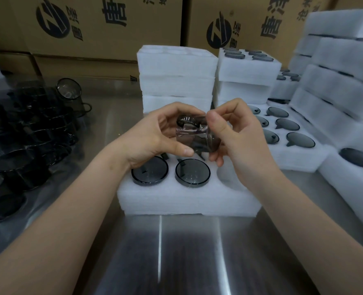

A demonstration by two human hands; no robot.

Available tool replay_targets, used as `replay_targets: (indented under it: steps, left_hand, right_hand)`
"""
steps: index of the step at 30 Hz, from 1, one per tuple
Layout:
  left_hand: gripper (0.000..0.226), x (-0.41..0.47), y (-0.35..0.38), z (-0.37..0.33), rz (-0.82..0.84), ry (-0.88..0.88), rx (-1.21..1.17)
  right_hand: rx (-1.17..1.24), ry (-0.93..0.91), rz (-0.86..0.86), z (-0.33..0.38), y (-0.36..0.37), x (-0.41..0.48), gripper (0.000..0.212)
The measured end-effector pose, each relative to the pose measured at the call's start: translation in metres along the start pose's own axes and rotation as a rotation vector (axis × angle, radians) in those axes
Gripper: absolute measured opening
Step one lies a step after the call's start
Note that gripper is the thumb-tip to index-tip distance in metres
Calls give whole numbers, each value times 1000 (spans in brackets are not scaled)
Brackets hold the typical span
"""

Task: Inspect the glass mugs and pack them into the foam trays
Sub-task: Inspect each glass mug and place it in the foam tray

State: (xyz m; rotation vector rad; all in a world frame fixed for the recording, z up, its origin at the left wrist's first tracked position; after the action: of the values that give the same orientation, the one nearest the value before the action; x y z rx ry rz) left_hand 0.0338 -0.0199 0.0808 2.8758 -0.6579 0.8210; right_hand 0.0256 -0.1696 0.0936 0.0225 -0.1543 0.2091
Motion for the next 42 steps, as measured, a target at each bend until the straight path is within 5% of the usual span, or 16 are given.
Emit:
replay_targets:
  steps: [8,14,19,28,35,39,42]
  left_hand:
    - [58,1,-1,1,-41,-4,-42]
    - [79,-1,-6,4,-72,-44,-178]
    - [50,-2,-4,4,-59,-57,-105]
    - [67,-2,2,1,-7,-65,29]
    - [69,-2,1,-3,-43,-28,-6]
    - [84,-3,6,-11,-30,-39,243]
    - [99,-2,14,-14,-24,-54,385]
  right_hand:
    - [279,140,123,-7,0,6,16]
    - [450,242,364,-7,8,7,42]
    - [358,200,275,-11,6,8,48]
    - [98,72,-16,-6,0,7,30]
    - [217,256,107,-13,3,9,21]
    - [152,256,147,-15,8,8,14]
    - [35,240,156,-20,12,8,37]
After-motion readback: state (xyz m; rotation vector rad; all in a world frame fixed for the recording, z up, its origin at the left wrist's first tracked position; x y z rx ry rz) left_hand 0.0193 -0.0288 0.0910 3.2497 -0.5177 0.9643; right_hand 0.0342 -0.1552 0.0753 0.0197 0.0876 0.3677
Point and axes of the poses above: each hand's wrist, its own x-axis towards the middle knuckle, its own y-axis out of the palm, z = x × y, the point moved 6 cm from there along x, towards the middle knuckle, and after that the axes turned 14 degrees about y, right-handed, at the moved point
